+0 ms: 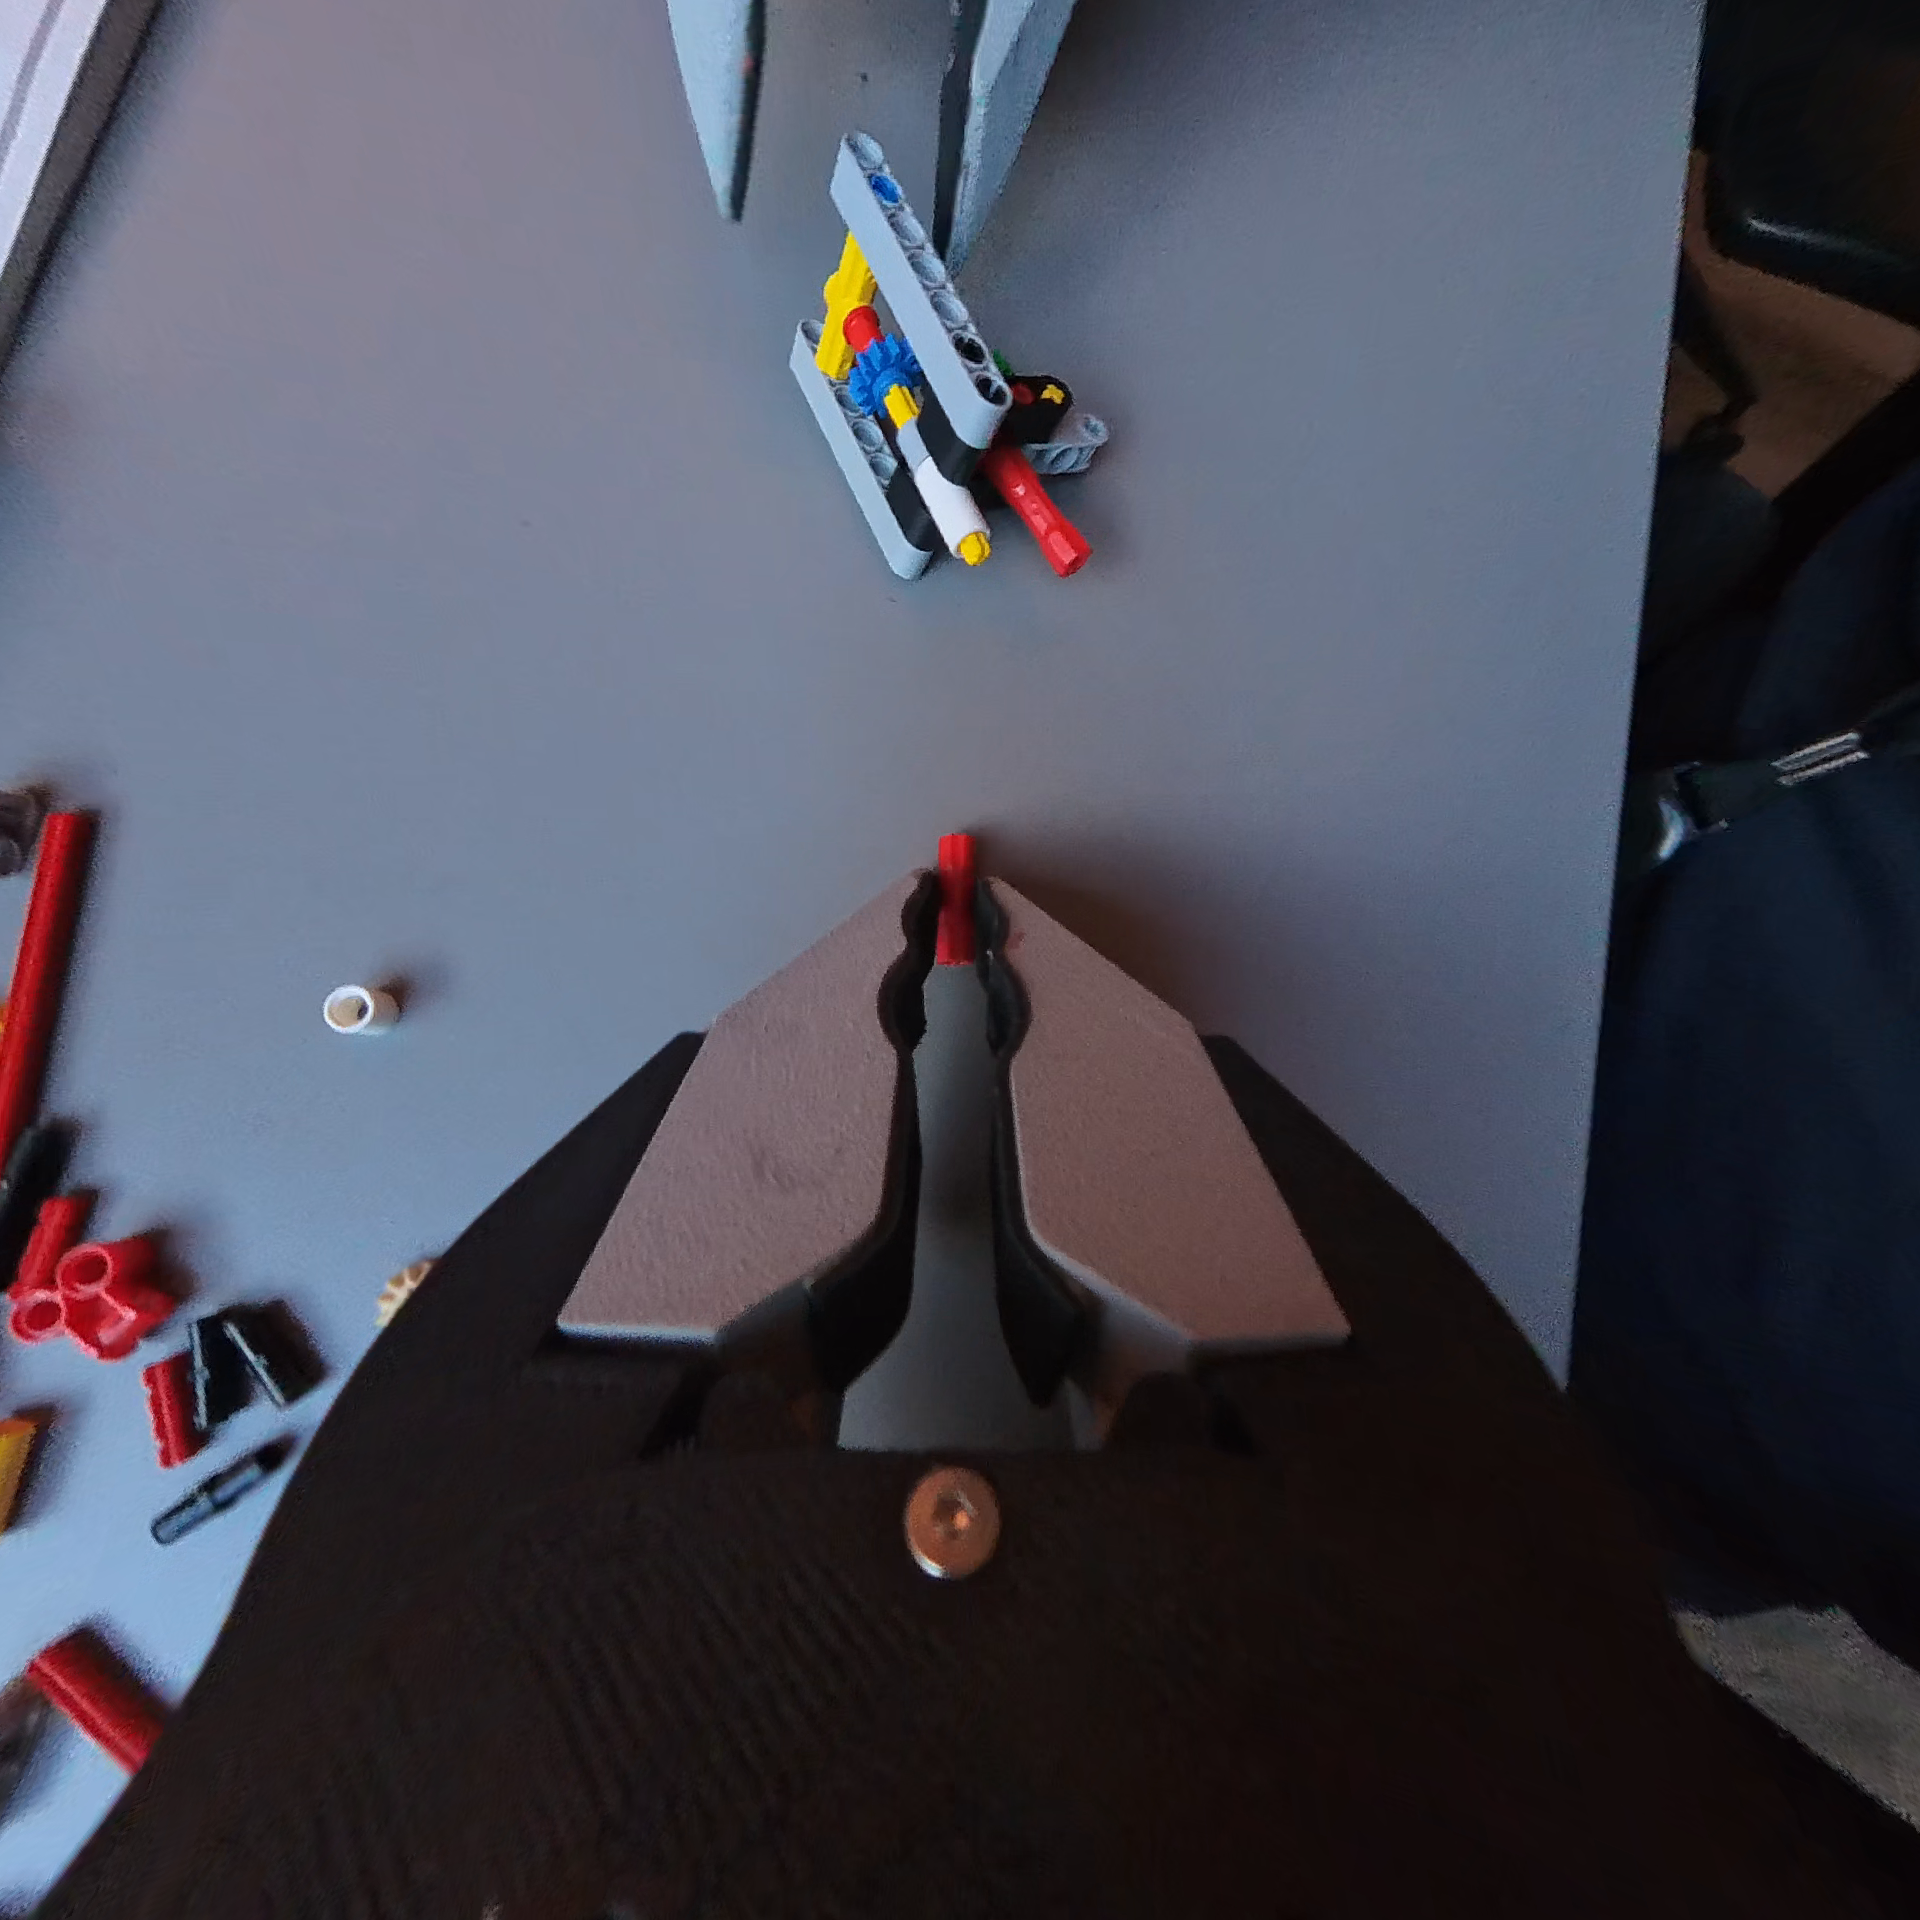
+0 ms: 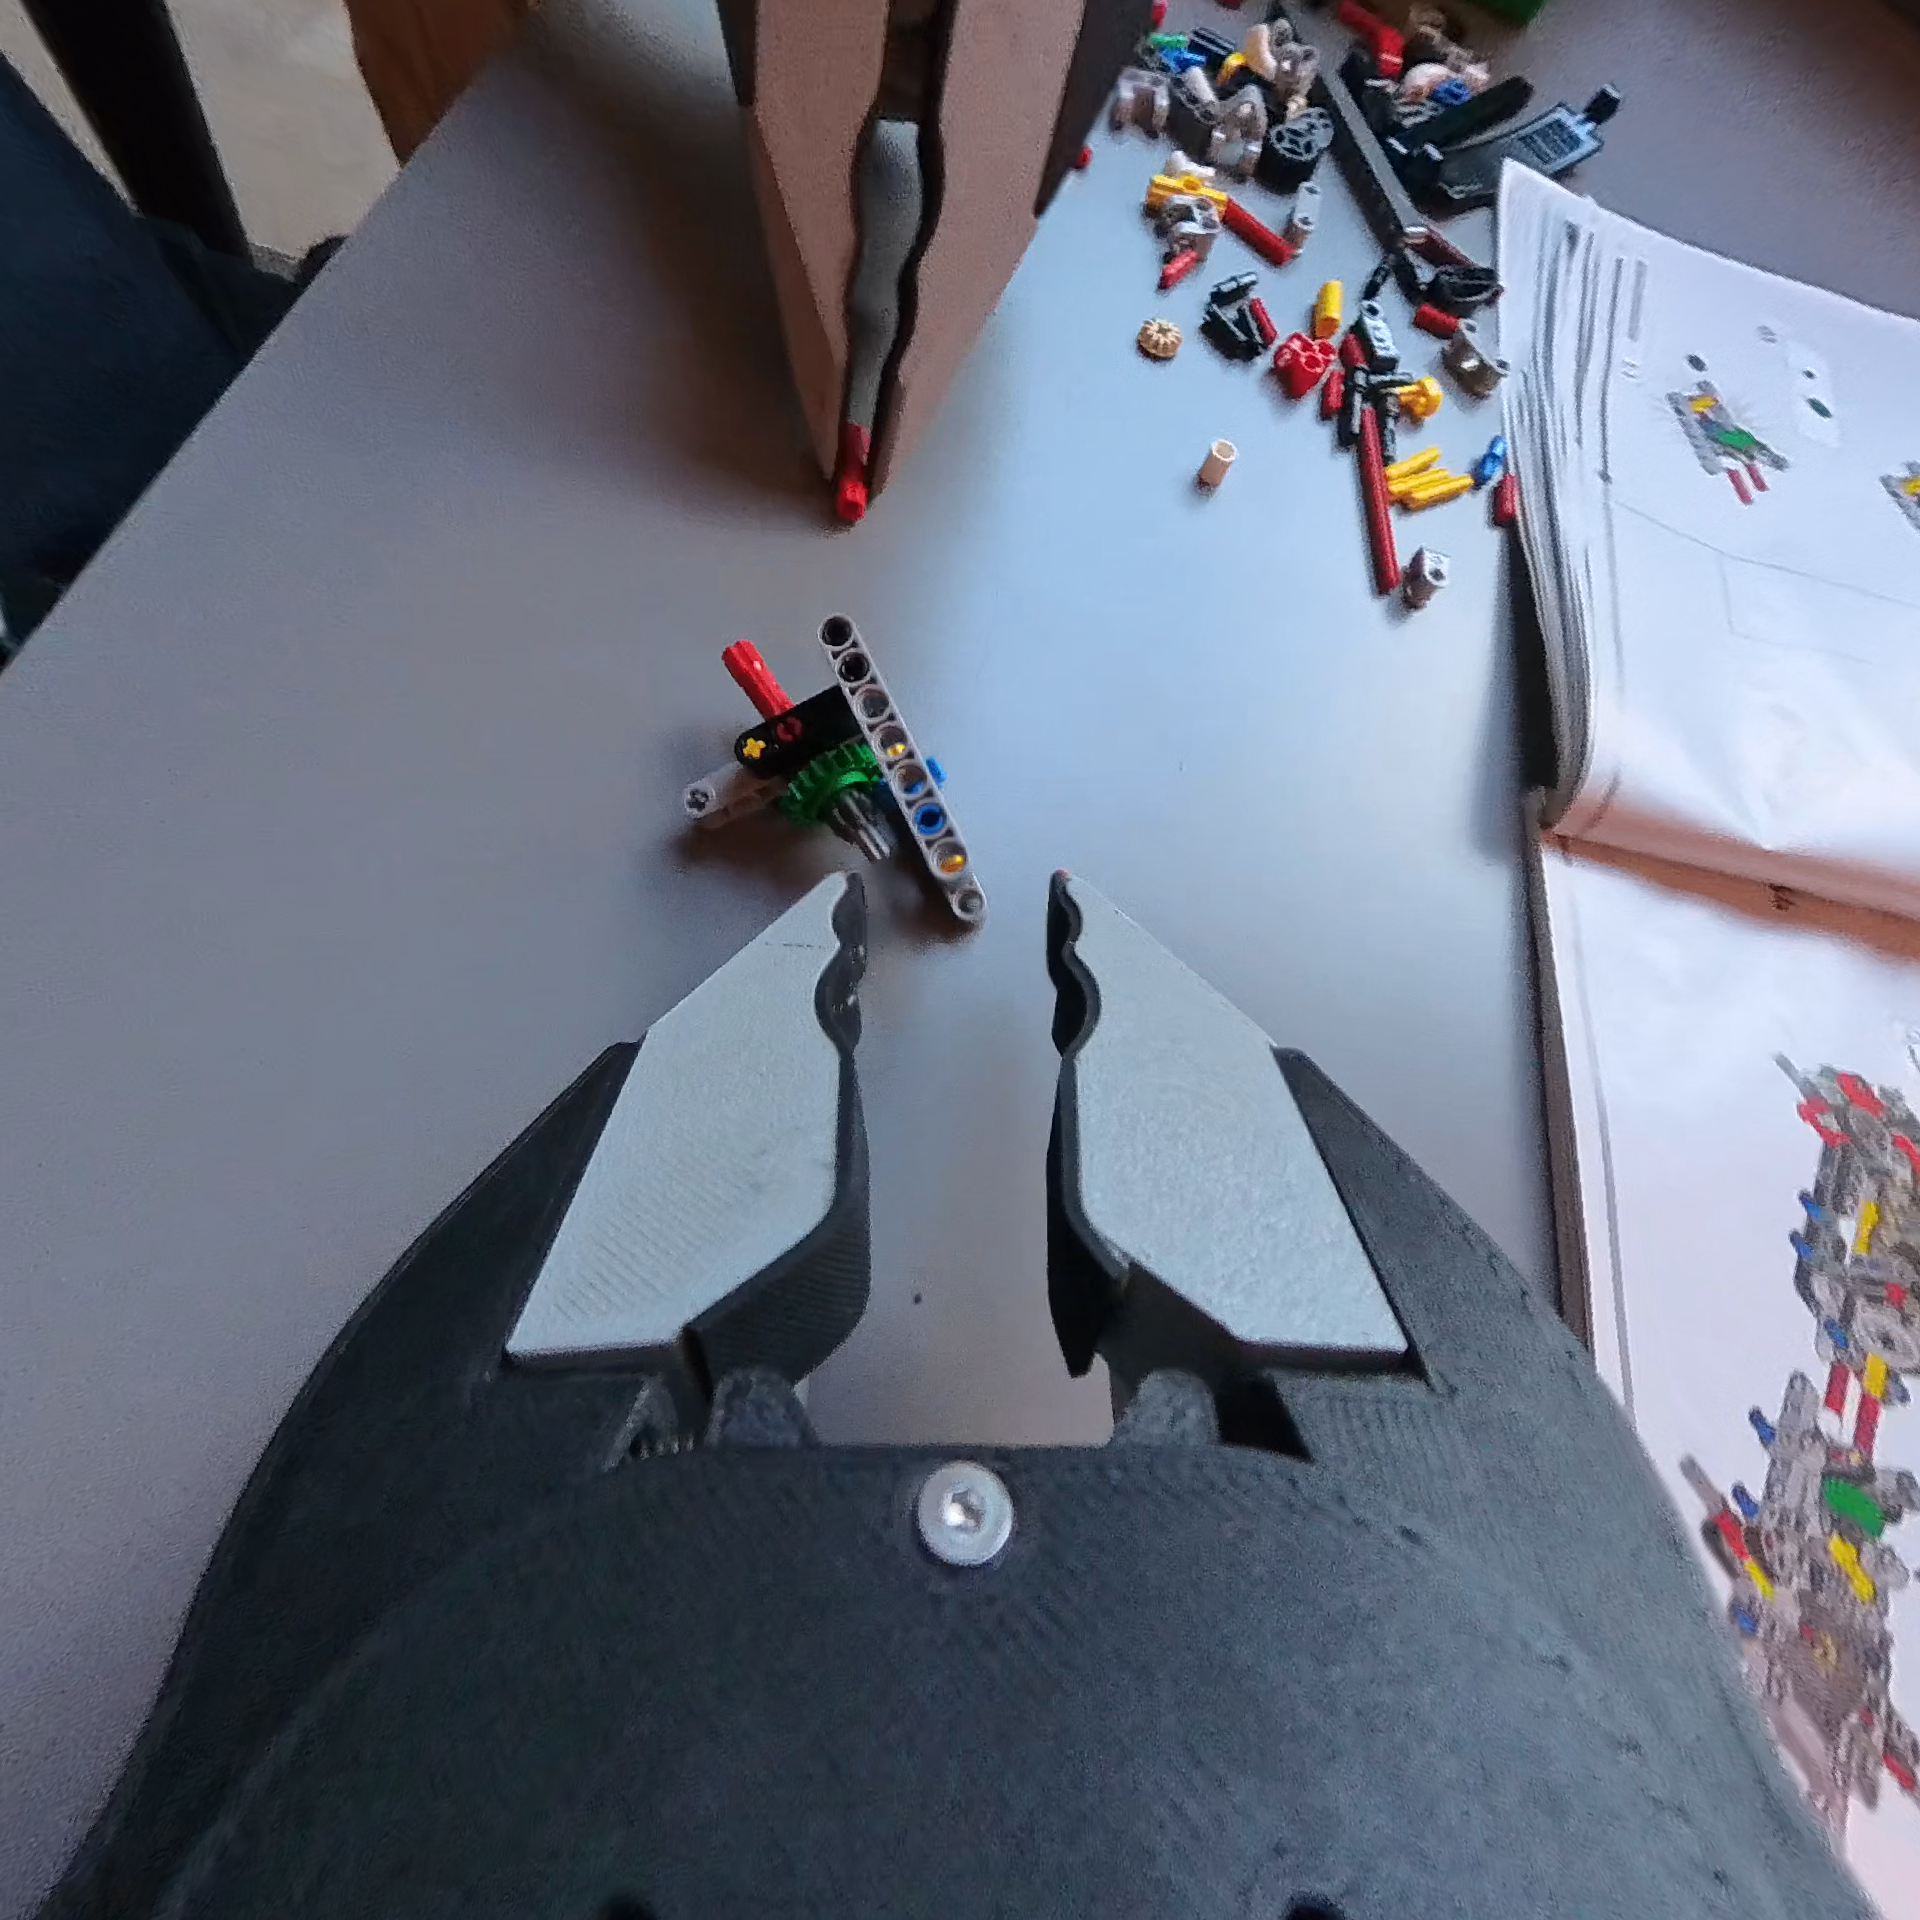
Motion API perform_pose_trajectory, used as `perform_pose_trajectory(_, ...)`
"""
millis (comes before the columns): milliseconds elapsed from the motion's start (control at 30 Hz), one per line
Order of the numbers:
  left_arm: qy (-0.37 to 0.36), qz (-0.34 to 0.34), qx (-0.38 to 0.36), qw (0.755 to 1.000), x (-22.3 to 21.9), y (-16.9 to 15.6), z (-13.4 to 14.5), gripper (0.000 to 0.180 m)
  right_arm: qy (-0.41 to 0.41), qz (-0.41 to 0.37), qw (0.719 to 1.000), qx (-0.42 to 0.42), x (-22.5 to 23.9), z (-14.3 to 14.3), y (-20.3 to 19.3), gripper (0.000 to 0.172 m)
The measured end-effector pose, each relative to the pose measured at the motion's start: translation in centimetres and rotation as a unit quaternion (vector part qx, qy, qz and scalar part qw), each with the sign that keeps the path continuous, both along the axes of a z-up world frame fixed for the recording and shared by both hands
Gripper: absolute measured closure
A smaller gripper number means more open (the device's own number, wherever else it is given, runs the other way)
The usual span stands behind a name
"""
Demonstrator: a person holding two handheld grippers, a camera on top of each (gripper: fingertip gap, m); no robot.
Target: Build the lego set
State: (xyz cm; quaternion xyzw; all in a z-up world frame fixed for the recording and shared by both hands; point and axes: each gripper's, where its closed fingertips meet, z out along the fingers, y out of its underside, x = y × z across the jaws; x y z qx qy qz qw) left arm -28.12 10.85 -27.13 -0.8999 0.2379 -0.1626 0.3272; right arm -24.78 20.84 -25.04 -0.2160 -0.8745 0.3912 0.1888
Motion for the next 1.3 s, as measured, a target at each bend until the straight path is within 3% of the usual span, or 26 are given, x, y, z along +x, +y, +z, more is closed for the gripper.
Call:
perform_pose_trajectory(100, -0.004, -0.021, -0.009, 1.0, -0.1, 0.3, 0.0, 0.178, -0.008, 0.019, 1.0, -0.006, -0.6, -0.1, -0.8, 0.141)
perform_pose_trajectory(267, -0.025, 0.0, -0.044, 0.999, -0.1, 0.9, 0.0, 0.178, -0.024, 0.026, 0.999, -0.022, -1.1, -0.5, -1.6, 0.167)
perform_pose_trajectory(500, -0.024, 0.009, -0.039, 0.999, -0.3, 1.6, 0.6, 0.178, -0.123, -0.04, 0.988, -0.083, 0.2, -0.3, -2.2, 0.168)
perform_pose_trajectory(767, 0.002, -0.067, -0.019, 0.998, 0.5, 2.9, 0.6, 0.178, -0.207, -0.107, 0.958, -0.164, 1.0, -0.4, -2.3, 0.168)
perform_pose_trajectory(1000, 0.005, -0.093, -0.01, 0.996, 0.5, 4.2, 0.3, 0.178, -0.221, -0.114, 0.954, -0.169, 1.2, -0.3, -2.2, 0.168)
perform_pose_trajectory(1133, -0.017, -0.106, -0.008, 0.994, 0.9, 4.4, 0.0, 0.178, -0.275, -0.122, 0.935, -0.186, 1.3, 0.6, -2.2, 0.168)
perform_pose_trajectory(1300, -0.025, -0.11, 0.006, 0.994, 1.0, 4.5, 0.0, 0.178, -0.352, -0.147, 0.919, -0.096, 1.8, 0.6, -1.0, 0.168)
